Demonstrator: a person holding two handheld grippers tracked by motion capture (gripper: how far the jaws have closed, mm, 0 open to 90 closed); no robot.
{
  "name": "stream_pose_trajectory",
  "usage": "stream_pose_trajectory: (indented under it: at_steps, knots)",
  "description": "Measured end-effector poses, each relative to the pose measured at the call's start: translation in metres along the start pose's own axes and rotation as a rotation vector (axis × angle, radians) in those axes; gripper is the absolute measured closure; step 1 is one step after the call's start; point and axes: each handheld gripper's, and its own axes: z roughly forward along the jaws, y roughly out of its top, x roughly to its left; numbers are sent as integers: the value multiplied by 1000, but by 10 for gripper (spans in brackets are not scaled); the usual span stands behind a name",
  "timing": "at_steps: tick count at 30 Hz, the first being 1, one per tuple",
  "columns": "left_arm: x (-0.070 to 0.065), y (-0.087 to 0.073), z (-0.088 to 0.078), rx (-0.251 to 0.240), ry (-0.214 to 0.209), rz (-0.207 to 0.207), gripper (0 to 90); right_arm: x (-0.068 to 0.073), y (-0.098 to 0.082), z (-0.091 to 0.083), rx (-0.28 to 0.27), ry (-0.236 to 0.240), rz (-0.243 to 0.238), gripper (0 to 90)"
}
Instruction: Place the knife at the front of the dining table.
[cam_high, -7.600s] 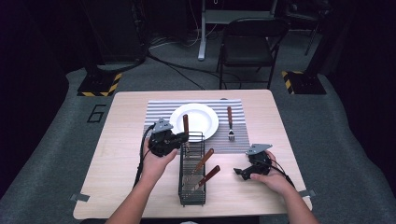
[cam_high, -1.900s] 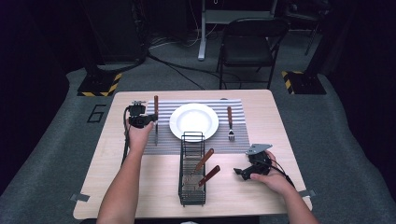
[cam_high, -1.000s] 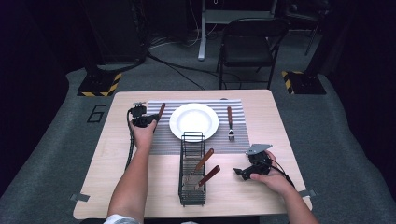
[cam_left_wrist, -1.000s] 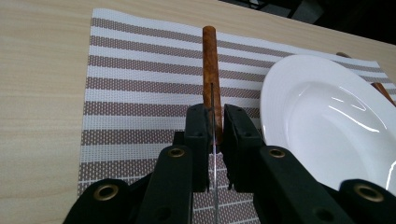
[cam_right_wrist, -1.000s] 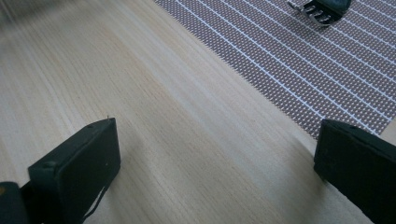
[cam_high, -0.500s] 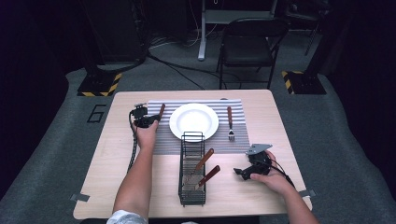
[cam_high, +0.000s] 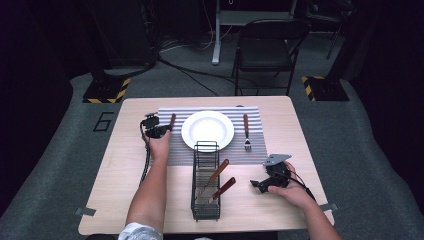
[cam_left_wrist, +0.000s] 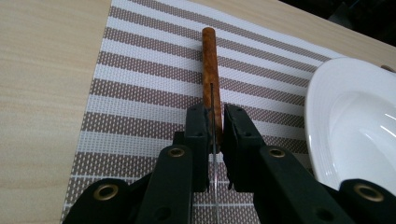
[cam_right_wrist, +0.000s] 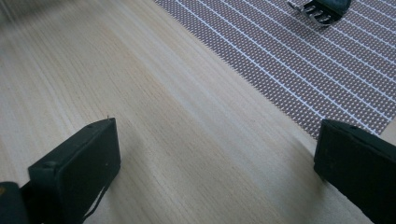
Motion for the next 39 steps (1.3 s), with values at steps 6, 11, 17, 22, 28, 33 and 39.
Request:
stream_pose_trajectory:
  at_steps: [6,11,17,22,28,33,39]
  knots:
    - [-1,-4,2,13,8,10,802,0,0,0,0,0,-1,0]
    - [1,-4,3,25,1,10,799,0,0,0,0,0,-1,0]
    - [4,-4,2,34,14,10,763,0,0,0,0,0,0,0]
    - [7,-4,-1,13,5,3,742,0,0,0,0,0,0,0]
    - [11,-5,-7,14,23,10,704,0,0,0,0,0,0,0]
    - [16,-3,-15,-1,29,31,669,0,0,0,2,2,0,0]
    - [13,0,-22,-8,20,68,633,0,0,0,2,3,-2,0]
